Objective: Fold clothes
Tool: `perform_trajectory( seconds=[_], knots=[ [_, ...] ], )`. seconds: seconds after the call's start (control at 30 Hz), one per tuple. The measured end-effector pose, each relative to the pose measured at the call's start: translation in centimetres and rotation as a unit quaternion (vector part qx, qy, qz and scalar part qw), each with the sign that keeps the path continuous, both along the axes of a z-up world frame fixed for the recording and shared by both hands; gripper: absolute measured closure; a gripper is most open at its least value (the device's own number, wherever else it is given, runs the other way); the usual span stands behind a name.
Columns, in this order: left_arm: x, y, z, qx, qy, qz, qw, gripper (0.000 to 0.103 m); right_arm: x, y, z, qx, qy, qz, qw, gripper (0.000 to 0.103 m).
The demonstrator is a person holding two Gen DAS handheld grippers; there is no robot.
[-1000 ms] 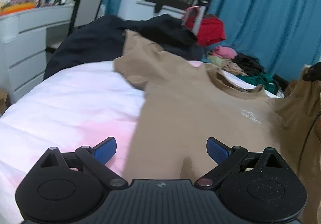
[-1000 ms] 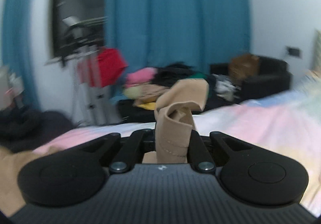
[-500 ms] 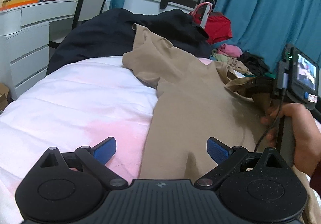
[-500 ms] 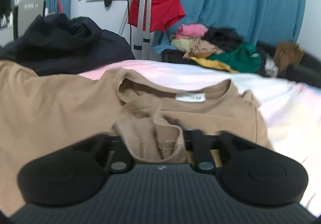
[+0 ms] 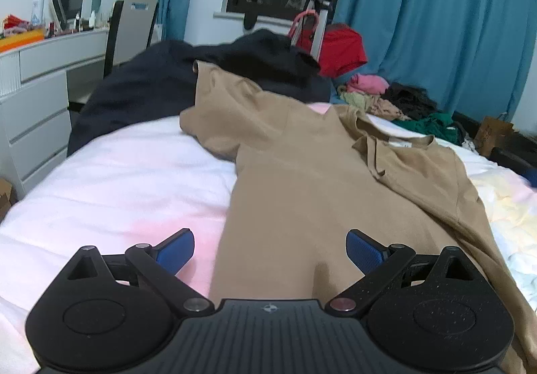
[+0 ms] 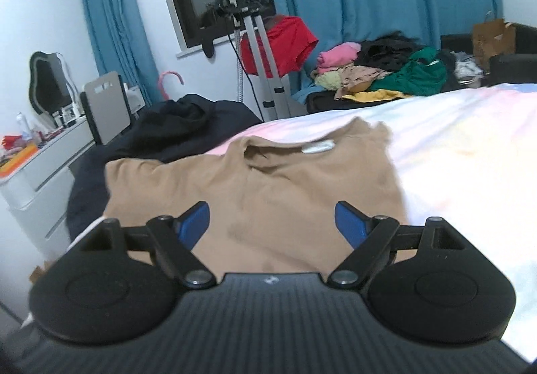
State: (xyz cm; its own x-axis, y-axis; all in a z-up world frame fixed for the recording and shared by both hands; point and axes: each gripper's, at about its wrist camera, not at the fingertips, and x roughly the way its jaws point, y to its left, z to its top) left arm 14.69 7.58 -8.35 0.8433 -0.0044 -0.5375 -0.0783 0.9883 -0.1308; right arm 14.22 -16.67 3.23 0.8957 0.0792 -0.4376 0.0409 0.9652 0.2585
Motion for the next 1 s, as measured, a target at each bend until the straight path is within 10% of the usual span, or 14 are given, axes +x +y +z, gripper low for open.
perform_trajectory(
  seconds=[0.27, 0.6, 1.0],
  knots=[
    [-3.0, -1.2, 1.9, 0.029, -0.013, -0.017, 0.9994, 0.003, -14.9, -4.0, 0.7, 0.02, -0.029, -0.061, 0.998, 0.02],
    [-7.3, -8.2, 2.3, 0.088, -0.007, -0.106, 0.9904, 0.004, -21.5, -13.3, 1.5, 0.073, -0.094, -0.185, 0.975, 0.02],
    [-13.1, -26.6, 0.5, 0.112, 0.055, -0.311, 0.9422, 0.021, -23.1, -17.7, 0.1, 0.079, -0.108, -0.24, 0.962, 0.02]
  ],
)
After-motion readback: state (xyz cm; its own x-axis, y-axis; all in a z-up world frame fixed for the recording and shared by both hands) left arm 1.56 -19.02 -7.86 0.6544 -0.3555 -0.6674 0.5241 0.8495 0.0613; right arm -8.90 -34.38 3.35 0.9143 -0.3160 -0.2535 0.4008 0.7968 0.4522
